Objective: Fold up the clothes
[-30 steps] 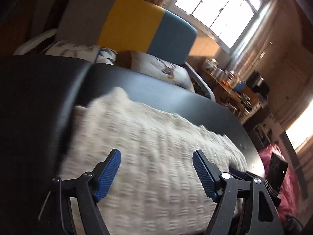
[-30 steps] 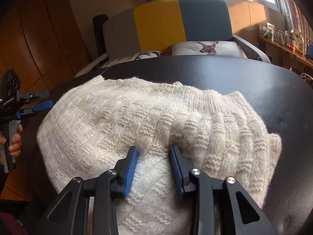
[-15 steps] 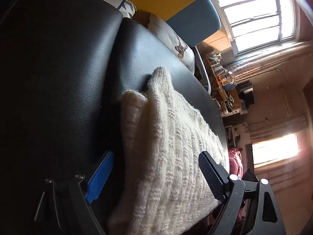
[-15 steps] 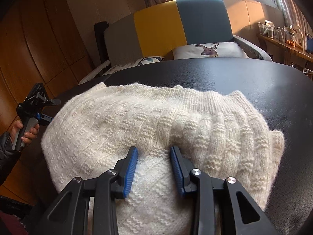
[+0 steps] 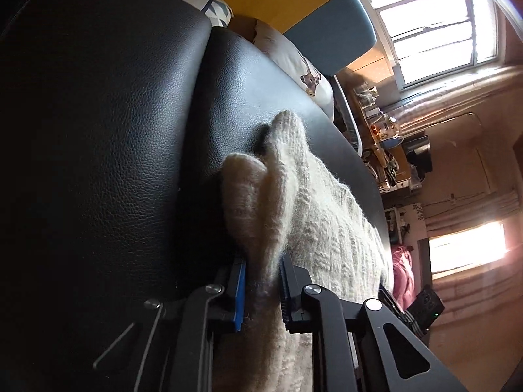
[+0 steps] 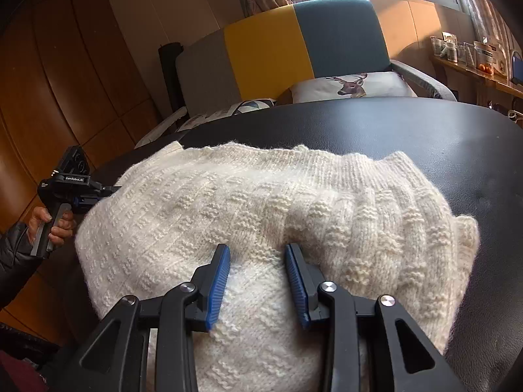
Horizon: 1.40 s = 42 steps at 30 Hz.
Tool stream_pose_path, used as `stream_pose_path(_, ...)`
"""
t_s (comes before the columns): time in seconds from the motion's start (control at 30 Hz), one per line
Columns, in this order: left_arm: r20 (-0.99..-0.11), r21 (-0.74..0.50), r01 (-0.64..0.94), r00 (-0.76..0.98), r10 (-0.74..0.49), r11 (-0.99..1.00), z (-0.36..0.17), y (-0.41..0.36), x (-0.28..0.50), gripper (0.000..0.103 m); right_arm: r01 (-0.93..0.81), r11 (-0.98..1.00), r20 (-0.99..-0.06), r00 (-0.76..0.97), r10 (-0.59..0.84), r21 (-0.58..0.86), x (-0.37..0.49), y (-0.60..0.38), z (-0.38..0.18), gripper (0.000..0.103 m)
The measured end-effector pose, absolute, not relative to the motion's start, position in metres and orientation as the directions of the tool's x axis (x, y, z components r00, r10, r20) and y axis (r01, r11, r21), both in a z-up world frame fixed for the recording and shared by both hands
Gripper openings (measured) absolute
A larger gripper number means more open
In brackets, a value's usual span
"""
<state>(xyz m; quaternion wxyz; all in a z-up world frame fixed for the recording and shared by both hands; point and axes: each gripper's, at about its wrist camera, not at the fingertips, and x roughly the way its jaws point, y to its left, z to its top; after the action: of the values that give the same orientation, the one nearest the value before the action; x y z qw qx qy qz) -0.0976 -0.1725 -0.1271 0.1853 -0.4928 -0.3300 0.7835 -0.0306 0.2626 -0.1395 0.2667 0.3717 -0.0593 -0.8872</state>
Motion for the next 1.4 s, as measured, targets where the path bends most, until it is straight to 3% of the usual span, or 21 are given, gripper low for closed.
stream_pose_path(0.33, -0.499, -0.8, 0.016, -0.572, 0.651, -0.599, -0.12, -0.18, -0.075, 0.015, 0.417, -0.831, -0.699, -0.466, -0.543, 0.368, -0.048, 0.27, -0.122, 0.035)
stream_pose_path(0.57, -0.431, -0.838, -0.029, -0.577, 0.694, -0.544, -0.08, -0.17, -0.086, 0.015, 0.591, -0.798, -0.769, -0.454, -0.45, 0.118, -0.038, 0.29, -0.067, 0.035)
stream_pose_path(0.87, -0.399, -0.851, -0.038, -0.6, 0.693, -0.523, -0.044, -0.156, -0.088, 0.015, 0.729, -0.682, -0.938, -0.195, -0.287, 0.057, -0.056, 0.29, -0.117, 0.035)
stream_pose_path(1.23, -0.308, -0.881, -0.114, -0.597, 0.741, -0.458, 0.018, -0.092, -0.08, 0.014, 0.638, -0.749, -0.903, -0.197, -0.382, 0.178, -0.057, 0.292, -0.13, 0.038)
stream_pose_path(1.4, -0.308, -0.889, -0.114, -0.568, 0.763, -0.444, 0.032, -0.038, -0.091, 0.014, 0.618, -0.756, -0.879, -0.212, -0.426, 0.217, -0.051, 0.287, -0.133, 0.038)
